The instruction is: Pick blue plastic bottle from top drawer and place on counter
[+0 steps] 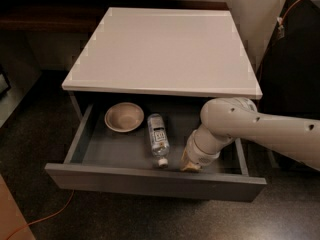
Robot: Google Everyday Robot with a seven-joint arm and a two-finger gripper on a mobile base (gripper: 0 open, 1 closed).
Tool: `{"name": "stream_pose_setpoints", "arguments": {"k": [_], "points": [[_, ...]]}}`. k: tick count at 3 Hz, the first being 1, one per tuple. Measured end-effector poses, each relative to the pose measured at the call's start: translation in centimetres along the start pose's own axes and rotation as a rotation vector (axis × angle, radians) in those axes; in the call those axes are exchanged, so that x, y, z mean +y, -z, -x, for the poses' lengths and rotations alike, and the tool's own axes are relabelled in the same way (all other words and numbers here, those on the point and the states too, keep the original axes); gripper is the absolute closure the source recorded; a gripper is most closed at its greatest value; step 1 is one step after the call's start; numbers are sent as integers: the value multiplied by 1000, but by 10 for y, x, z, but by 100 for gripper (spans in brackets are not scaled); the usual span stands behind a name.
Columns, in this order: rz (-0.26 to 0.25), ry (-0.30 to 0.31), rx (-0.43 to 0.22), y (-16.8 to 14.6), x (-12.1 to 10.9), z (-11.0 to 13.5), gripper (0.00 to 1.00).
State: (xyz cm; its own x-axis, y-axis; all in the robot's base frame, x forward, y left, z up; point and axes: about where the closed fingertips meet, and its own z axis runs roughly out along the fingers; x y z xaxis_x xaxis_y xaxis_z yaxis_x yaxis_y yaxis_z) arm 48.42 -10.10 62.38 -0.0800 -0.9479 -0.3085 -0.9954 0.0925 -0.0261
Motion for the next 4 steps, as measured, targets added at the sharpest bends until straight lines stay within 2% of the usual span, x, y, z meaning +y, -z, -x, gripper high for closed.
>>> {"name": "stream_pose_setpoints", "arguments": {"k": [1, 3, 4], "points": [[23, -5, -10, -6, 18, -2, 100], [35, 6, -29, -4, 49, 6, 100], [35, 6, -29, -3, 48, 6, 100]]}}
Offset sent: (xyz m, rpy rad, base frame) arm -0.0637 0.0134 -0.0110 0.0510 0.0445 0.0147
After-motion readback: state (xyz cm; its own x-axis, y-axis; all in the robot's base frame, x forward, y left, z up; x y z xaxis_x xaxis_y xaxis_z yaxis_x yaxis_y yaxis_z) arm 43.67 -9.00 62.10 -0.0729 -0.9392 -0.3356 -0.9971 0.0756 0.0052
